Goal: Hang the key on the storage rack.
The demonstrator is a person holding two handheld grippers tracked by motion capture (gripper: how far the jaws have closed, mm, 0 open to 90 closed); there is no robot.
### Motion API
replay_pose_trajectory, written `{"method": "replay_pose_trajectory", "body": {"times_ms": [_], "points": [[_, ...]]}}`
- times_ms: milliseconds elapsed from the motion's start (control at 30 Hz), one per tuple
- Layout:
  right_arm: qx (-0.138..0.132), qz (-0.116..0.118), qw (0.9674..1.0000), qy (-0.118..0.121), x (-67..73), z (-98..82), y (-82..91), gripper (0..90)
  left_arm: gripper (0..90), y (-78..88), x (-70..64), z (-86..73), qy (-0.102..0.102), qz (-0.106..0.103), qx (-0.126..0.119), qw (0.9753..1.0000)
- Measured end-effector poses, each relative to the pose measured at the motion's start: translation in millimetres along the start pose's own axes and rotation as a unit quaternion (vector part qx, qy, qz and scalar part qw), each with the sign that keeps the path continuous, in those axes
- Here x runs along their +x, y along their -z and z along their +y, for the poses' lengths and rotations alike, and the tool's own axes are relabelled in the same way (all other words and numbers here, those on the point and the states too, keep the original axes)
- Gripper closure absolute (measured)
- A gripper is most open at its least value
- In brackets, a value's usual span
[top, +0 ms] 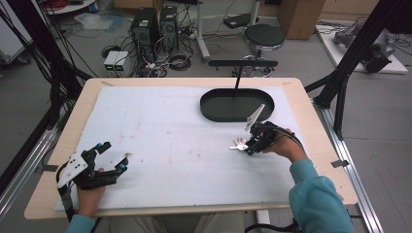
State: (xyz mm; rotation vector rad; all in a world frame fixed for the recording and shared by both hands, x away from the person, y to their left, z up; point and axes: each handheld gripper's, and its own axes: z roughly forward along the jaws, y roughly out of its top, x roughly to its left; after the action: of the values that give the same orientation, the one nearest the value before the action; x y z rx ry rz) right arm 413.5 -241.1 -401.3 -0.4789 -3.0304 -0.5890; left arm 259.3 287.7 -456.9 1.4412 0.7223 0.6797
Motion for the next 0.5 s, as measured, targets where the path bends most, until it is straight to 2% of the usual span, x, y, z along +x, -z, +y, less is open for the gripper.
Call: {"method": "replay_pose_trajectory", "body": {"times_ms": [167,333,500], "points": [[-0.001,0.008,1.0,-0.004,-0.9,-0.4,0.1,69.2,12.1,0.0,0.1,0.0,0.001,0.0,0.0,1.0],[0.005,0.004,1.0,0.0,-1.4,-0.3,-1.2,71.8,12.1,0.0,0.2,0.0,0.0,0.0,0.0,1.0],[0.005,-0.001,1.0,0.005,-1.2,0.7,-0.4,78.2,12.1,0.0,0.2,0.0,0.0,0.0,0.0,1.0]]}}
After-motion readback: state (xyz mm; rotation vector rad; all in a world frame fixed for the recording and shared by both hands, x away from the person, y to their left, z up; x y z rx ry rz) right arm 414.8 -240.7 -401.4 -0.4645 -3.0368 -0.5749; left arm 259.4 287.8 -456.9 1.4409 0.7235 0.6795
